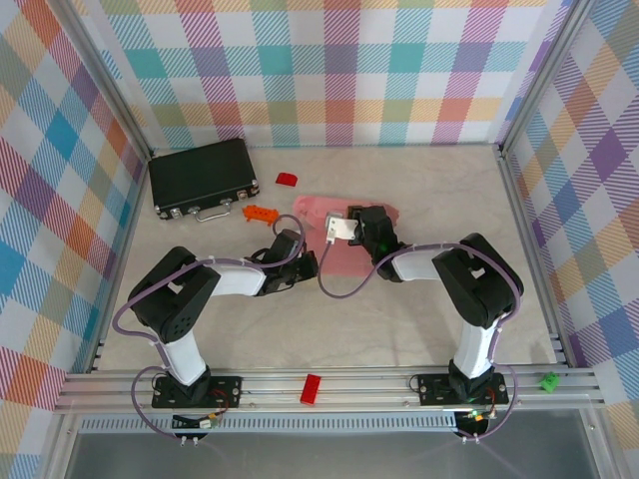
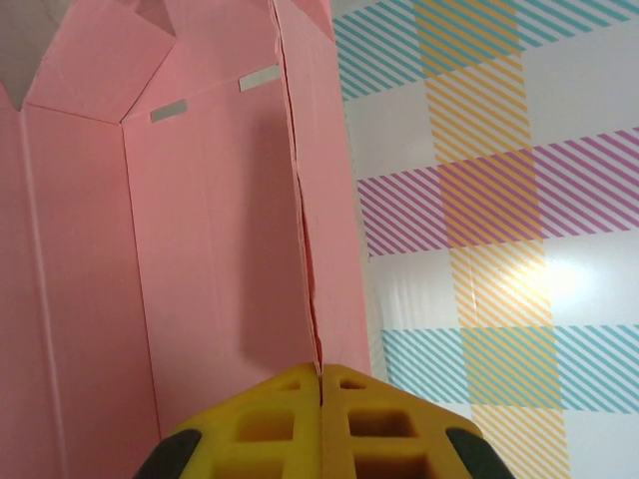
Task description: Fold the paper box
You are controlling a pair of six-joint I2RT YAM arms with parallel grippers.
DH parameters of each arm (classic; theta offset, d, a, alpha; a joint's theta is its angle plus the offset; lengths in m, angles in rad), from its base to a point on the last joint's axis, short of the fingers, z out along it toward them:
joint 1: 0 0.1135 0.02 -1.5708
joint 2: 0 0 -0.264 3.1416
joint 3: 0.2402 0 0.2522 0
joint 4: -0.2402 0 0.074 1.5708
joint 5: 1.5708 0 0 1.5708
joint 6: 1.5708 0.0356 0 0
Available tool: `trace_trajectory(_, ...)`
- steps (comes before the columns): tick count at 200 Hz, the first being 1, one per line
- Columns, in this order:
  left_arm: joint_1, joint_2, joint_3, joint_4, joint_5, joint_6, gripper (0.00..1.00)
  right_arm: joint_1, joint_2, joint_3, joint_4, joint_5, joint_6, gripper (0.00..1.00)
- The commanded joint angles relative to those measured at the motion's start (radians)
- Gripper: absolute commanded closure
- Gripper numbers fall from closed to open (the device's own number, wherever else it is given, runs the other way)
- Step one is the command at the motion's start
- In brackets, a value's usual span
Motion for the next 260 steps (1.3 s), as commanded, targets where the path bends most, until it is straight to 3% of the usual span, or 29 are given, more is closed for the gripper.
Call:
trace_trajectory(1,0.006,-0.009,0.014,-0.047,0.021,0.0,1.0,0.012,0.036,-0.02,0.026,0.0,-0.041,1.0)
trace_trajectory(42,0.01,-0.182,-0.02,-0.151,-0.042,0.043,0.73,0.013,0.051,-0.009,0.061,0.007,-0.064,1.0)
trace_trajectory(84,0.082,-0.371,0.0,-0.358,-0.136,0.099,0.61,0.013,0.058,-0.008,0.071,0.009,-0.076,1.0)
trace_trajectory(117,0.195,-0.412,0.052,-0.446,-0.212,0.159,0.54,0.014,0.057,-0.008,0.072,0.002,-0.072,1.0)
trace_trajectory(175,0.376,-0.211,0.262,-0.478,-0.192,0.231,0.54,0.021,0.059,-0.008,0.065,-0.004,-0.064,1.0)
trace_trajectory(216,0.385,-0.02,0.461,-0.481,-0.091,0.313,0.56,0.022,0.057,-0.01,0.063,-0.017,-0.057,1.0)
trace_trajectory(260,0.385,0.154,0.667,-0.534,-0.064,0.353,0.55,0.028,0.056,-0.012,0.058,-0.022,-0.047,1.0)
